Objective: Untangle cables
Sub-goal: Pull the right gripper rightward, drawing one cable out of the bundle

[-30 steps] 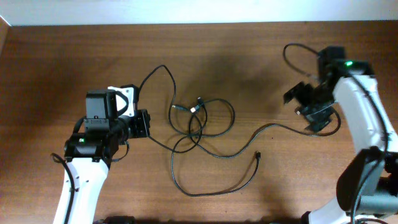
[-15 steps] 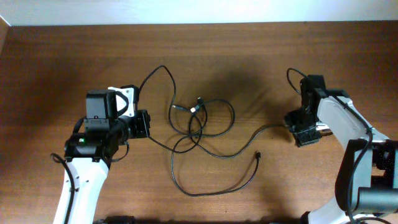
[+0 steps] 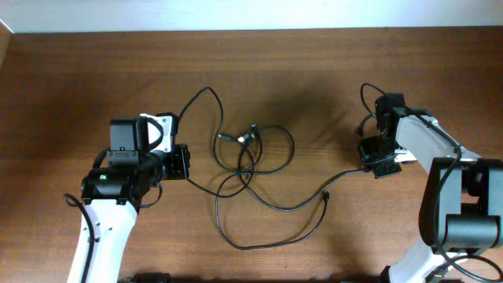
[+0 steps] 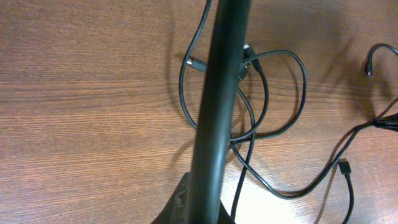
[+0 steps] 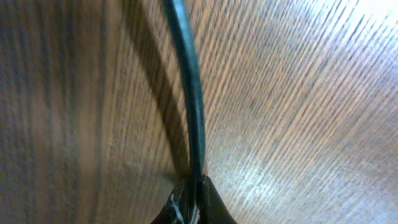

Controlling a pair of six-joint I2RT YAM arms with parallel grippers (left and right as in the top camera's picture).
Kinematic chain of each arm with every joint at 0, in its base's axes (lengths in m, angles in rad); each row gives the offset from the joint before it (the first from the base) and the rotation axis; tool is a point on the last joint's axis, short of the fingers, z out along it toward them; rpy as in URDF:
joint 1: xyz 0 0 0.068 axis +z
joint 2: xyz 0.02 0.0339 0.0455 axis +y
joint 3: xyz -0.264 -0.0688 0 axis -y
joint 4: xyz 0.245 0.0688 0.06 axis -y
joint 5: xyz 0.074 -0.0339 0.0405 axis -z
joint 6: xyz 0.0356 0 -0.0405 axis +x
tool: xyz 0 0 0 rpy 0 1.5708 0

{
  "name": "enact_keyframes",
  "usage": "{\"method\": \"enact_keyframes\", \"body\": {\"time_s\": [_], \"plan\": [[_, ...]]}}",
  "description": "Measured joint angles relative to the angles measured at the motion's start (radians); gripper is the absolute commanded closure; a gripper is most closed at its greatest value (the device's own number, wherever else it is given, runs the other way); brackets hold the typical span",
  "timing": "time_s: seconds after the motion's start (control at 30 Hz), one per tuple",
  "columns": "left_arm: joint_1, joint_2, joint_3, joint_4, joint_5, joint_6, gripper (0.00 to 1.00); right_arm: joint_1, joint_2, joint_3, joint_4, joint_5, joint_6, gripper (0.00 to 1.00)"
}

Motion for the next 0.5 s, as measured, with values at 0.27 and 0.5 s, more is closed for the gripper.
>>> {"method": "enact_keyframes", "body": {"time_s": [0.27, 0.5], "plan": [[0.0, 0.0, 0.0, -0.022, 0.0, 0.0, 1.0, 0.0, -0.085, 0.161, -0.18, -0.097, -0.311, 0.96], [0.0, 0.0, -0.003, -0.026, -0.06, 0.0, 1.0, 0.0, -0.396, 0.741, -0.409, -0.121, -0.428, 0.96]]}}
